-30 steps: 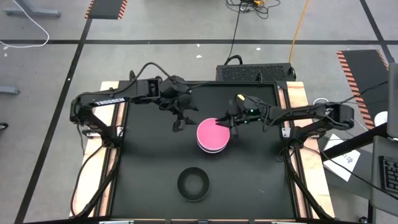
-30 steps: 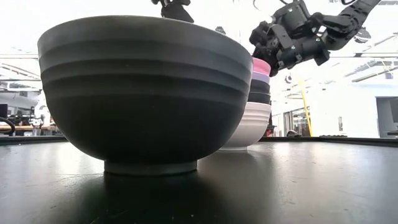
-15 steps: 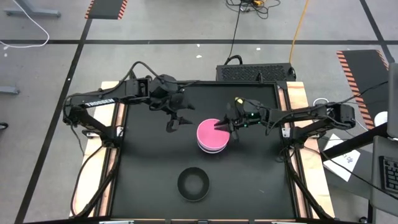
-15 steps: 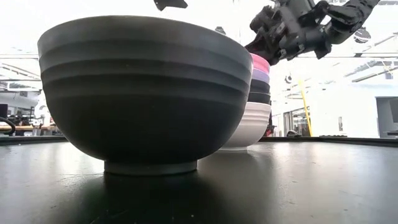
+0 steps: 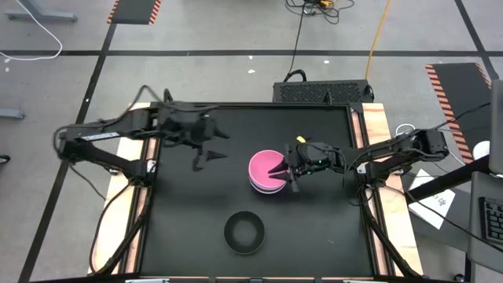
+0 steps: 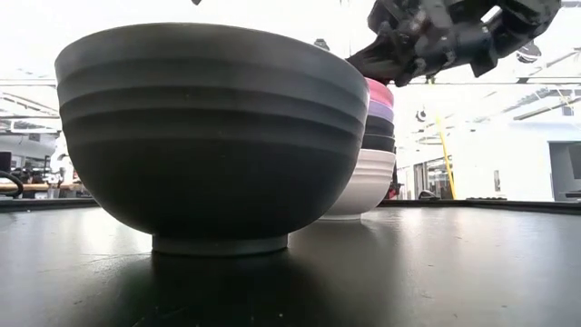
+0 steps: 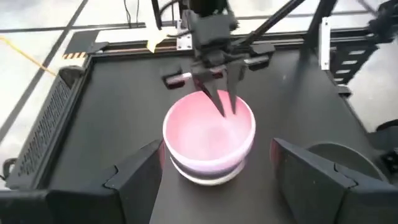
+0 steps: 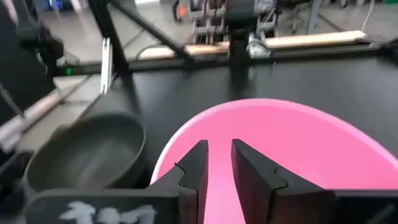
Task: Nest bowls inside each other
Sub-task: Stack the pink bowl on top of the purple bowl
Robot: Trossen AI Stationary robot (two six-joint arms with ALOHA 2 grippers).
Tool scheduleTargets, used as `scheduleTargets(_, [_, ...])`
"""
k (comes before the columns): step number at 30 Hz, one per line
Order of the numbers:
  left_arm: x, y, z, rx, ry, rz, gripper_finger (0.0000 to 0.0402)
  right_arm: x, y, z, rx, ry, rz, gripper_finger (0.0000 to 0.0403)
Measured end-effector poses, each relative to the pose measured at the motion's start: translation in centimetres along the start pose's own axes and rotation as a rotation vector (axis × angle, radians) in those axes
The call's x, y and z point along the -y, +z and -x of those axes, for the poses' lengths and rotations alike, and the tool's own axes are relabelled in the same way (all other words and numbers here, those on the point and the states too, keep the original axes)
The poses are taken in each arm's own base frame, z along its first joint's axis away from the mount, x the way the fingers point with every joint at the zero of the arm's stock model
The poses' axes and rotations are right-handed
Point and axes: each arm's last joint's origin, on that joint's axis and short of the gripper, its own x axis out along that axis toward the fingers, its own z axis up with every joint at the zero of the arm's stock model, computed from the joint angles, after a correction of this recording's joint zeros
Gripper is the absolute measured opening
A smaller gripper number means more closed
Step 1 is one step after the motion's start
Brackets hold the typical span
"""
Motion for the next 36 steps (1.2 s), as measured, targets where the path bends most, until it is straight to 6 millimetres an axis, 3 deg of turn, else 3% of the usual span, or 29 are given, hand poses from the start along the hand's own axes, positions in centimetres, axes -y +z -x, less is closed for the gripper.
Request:
scheduleTargets(9, [0.9,-2.2,3.5,0.102,0.016,0.052,0.0294,0.3,-1.6,-2.4,0.025,0.01,-0.027,0.0061])
scheduleTargets(18, [1.7,-2.5,3.6,0.082,-0.007,0.045,0.0294,0.0,-1.0,-2.9,0.044,0.026,-0.022,0.0061])
scheduleTargets(30, [2.2,-2.6,3.5,0.065,0.004,0.023,0.0294,-2.9,0.1,-3.8,0.028,0.064,0.032,0.0061])
scheduleTargets(36, [2.4,-2.6,3.5,0.062,0.006,0.018,0.0294,-2.6,-0.2,-3.8,-0.006,0.03,0.023,0.0061])
